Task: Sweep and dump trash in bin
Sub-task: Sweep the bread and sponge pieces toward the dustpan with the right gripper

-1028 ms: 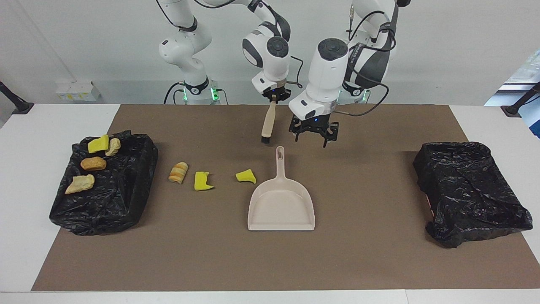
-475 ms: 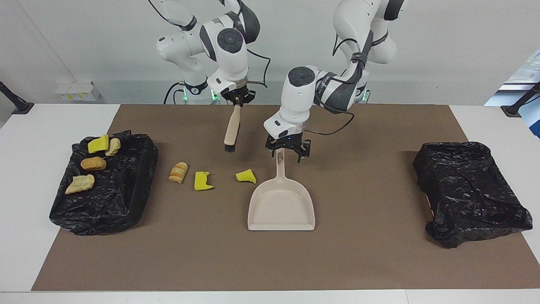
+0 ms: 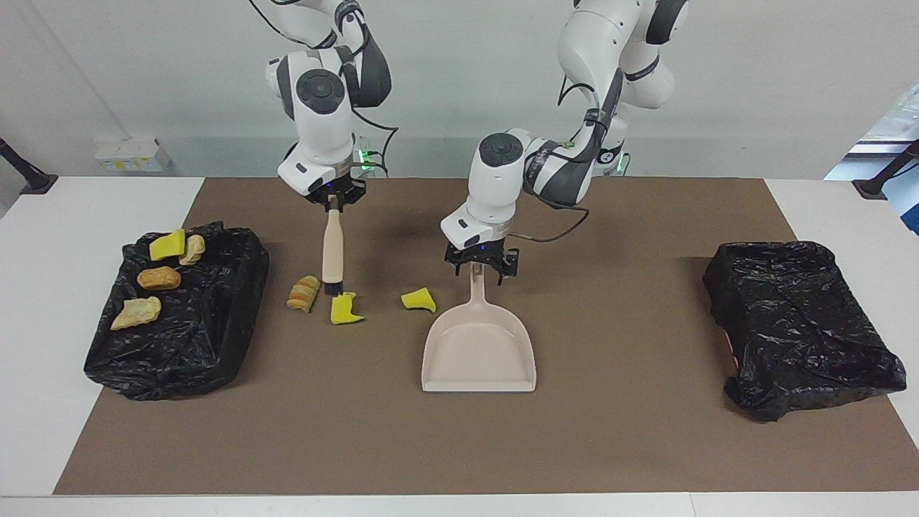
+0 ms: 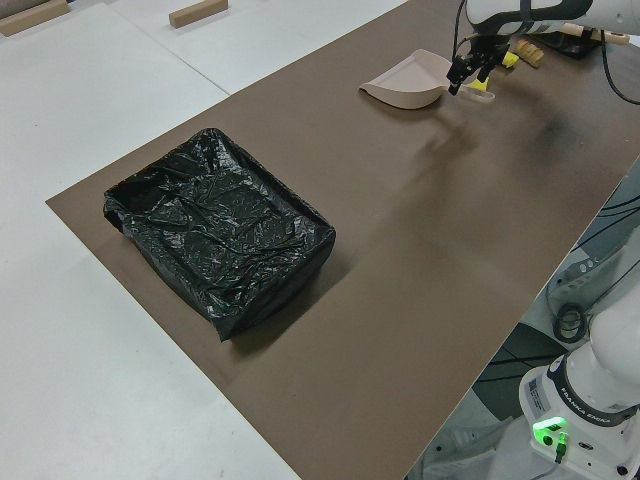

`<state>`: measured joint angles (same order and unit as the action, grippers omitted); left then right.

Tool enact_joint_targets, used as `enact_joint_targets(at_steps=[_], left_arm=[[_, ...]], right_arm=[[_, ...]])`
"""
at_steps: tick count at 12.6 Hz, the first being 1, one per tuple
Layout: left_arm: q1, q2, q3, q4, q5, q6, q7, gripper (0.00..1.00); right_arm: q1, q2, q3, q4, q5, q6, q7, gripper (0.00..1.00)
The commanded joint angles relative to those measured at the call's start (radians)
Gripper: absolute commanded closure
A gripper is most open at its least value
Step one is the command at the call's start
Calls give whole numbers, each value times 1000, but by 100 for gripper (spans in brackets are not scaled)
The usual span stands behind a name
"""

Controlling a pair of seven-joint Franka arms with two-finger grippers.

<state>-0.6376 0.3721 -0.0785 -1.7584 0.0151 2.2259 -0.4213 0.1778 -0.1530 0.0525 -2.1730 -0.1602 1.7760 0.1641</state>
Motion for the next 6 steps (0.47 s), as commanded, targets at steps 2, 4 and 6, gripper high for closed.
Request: enact_joint_targets(at_steps=[2, 4, 6], left_arm=[[-17, -2, 13, -12, 19, -2, -28, 0], [-19, -5, 13, -26, 10, -2, -36, 3], [-19, -7, 11, -32, 5, 6, -63, 8]], right_arm=[[-148, 30, 13, -25, -122, 66, -116, 100], [-208, 30, 13, -53, -127, 94, -136, 100], [-230, 32, 13, -105, -128, 156, -141, 100]])
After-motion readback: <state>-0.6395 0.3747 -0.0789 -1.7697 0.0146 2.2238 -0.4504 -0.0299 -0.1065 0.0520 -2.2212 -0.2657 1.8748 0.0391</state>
